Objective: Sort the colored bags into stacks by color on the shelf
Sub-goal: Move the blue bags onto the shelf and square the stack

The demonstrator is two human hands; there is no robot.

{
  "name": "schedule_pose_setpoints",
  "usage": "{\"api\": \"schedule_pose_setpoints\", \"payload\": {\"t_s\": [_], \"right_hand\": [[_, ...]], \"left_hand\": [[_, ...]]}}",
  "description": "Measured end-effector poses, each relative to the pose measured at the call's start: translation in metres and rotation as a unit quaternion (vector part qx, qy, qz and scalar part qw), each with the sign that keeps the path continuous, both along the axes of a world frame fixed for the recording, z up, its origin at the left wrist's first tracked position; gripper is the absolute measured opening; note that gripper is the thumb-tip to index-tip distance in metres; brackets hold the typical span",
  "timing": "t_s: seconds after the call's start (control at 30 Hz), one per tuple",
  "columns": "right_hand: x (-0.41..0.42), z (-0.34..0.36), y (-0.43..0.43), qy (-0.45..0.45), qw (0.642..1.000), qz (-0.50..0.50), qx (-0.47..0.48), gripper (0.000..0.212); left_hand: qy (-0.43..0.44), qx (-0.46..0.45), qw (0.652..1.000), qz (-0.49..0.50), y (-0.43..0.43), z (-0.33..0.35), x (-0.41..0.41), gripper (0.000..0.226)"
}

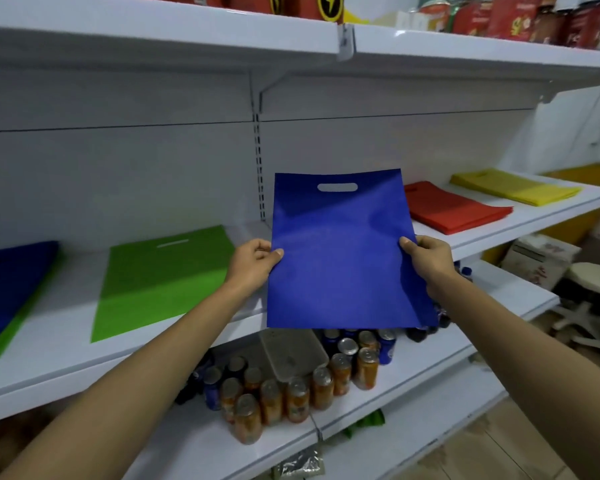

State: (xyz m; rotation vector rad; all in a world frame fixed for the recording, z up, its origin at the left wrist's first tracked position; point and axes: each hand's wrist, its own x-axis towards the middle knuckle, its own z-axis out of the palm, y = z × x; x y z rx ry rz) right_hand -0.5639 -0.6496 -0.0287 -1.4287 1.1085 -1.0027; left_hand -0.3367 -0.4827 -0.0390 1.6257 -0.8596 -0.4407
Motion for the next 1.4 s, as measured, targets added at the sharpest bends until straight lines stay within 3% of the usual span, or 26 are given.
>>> {"api": "schedule_pose_setpoints", "payload": {"t_s": [0.4,0.53,0.7,0.87,1.03,1.17,1.3,1.4], "right_hand": [[-0.005,0.006,-0.112,0.074,0.994,-0.017,-0.078,0.023],[0.015,0.012,-0.163,0.140,0.983,0.006,-0.118,0.026],[0.045,-0.003,-0.209,0.249,0.952,0.035,-0.173,0.042],[0.069,-0.014,-0.235,0.296,0.934,0.085,-0.178,0.030],[0.079,-0.023,-0.258,0.339,0.911,0.130,-0.196,0.033],[0.082,-0.032,-0.272,0.351,0.900,0.158,-0.204,0.033],[0.079,-0.036,-0.280,0.293,0.925,0.180,-0.163,0.050],[0.077,-0.042,-0.282,0.229,0.943,0.190,-0.153,0.046]], "left_hand": [[-0.082,0.040,0.995,-0.027,-0.120,0.002,0.021,0.017],[-0.163,0.066,0.983,-0.058,-0.149,0.000,0.037,0.039],[-0.217,0.121,0.967,-0.056,-0.164,-0.010,0.051,0.026],[-0.203,0.161,0.966,-0.021,-0.165,-0.024,0.051,0.026],[-0.179,0.186,0.966,0.022,-0.168,-0.034,0.044,0.027],[-0.153,0.164,0.971,0.082,-0.172,-0.036,0.035,0.050],[0.044,0.068,0.991,0.110,-0.182,-0.031,0.021,0.062],[0.156,0.006,0.980,0.120,-0.194,-0.030,0.012,0.065]]}}
